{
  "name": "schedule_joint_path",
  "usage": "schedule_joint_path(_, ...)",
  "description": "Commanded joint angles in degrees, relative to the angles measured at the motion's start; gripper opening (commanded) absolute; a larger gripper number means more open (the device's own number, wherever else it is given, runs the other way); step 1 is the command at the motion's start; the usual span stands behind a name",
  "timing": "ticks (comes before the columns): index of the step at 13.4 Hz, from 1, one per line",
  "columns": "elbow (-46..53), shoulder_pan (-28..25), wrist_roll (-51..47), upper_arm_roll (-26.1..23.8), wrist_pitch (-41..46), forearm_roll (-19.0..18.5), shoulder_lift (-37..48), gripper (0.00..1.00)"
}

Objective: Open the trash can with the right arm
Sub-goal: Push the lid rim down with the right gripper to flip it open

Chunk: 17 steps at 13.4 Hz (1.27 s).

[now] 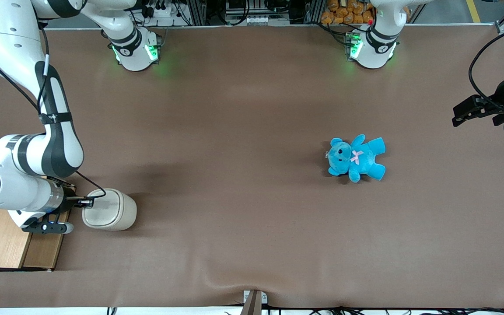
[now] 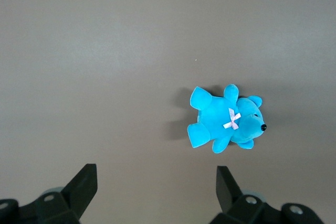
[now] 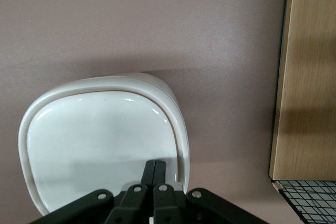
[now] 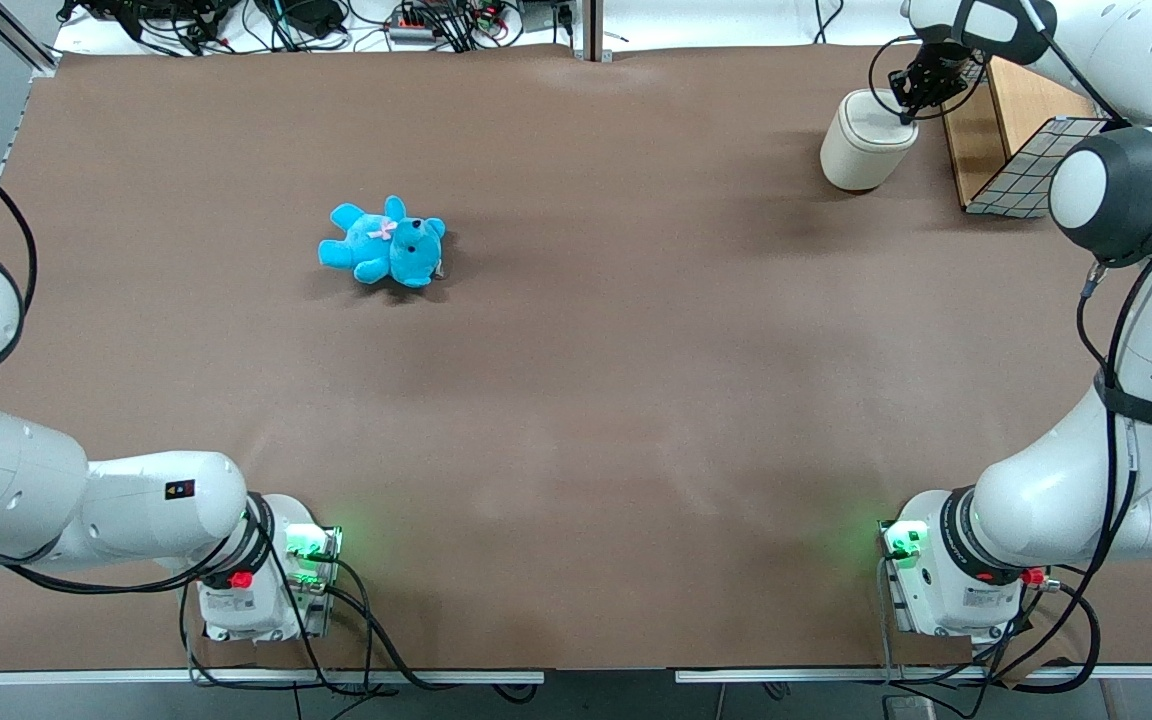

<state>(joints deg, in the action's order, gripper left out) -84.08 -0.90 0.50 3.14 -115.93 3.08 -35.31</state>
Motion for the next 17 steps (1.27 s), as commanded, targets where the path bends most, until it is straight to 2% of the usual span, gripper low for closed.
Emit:
schedule_joint_path(1, 0.6, 0.0, 0.8, -0.1, 0.5, 0.5, 1.1, 0.00)
schedule_joint_path(6, 0.9, -0.1, 1.0, -0.1, 4.4, -0.1, 8.3, 0.00)
schedule_joint_path(11, 0.9, 0.0, 0.4, 0.2, 16.6, -0.4, 17.6, 0.00)
schedule_joint_path(13, 0.6, 0.1, 0.4, 1.1, 21.6, -1.7, 21.6, 0.00)
schedule_joint_path(17, 0.6, 0.2, 0.3, 3.2, 30.7, -1.9, 30.1, 0.00)
